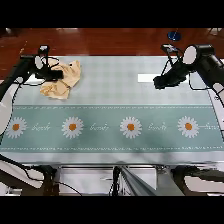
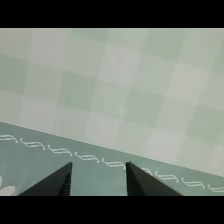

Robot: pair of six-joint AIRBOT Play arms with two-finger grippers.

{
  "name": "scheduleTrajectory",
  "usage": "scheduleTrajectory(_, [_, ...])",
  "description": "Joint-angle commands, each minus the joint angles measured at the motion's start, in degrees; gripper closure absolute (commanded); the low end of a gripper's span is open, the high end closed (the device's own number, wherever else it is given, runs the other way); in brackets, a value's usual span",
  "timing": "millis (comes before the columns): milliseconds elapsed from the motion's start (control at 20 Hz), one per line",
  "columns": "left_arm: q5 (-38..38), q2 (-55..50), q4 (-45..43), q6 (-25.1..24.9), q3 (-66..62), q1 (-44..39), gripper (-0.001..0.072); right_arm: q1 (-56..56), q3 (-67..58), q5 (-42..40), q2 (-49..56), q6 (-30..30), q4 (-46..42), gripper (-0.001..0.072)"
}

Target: Fold the shirts.

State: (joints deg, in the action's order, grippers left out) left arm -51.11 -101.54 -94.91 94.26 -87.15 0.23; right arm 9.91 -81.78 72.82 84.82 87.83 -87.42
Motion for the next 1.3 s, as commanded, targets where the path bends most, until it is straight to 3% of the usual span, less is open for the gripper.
scheduleTrajectory(0, [-1.92, 1.81, -0.02, -0.04, -6.75, -0.02, 0.0681, 0.02, 0.00, 0.09, 0.02, -0.09, -0.17, 0.0317])
scheduleTrajectory(350, [-13.97, 12.61, 0.04, -0.11, -29.62, -3.32, 0.0681, 0.02, 0.00, 3.72, 0.00, -1.73, -6.71, 0.0317])
scheduleTrajectory(650, [-13.97, 29.73, 0.02, -0.55, -30.69, -13.60, 0.0681, -0.22, 0.00, 14.47, -0.02, -1.70, -22.29, 0.0317])
scheduleTrajectory(1050, [-13.90, 34.47, 0.02, -1.51, -30.60, -31.98, 0.0681, -8.57, 0.00, 20.87, -0.17, -1.44, -19.89, 0.0317])
scheduleTrajectory(1250, [-13.92, 33.14, -3.32, -3.78, -30.23, -33.40, 0.0681, -13.31, 0.00, 19.52, -1.97, -1.49, -15.28, 0.0317])
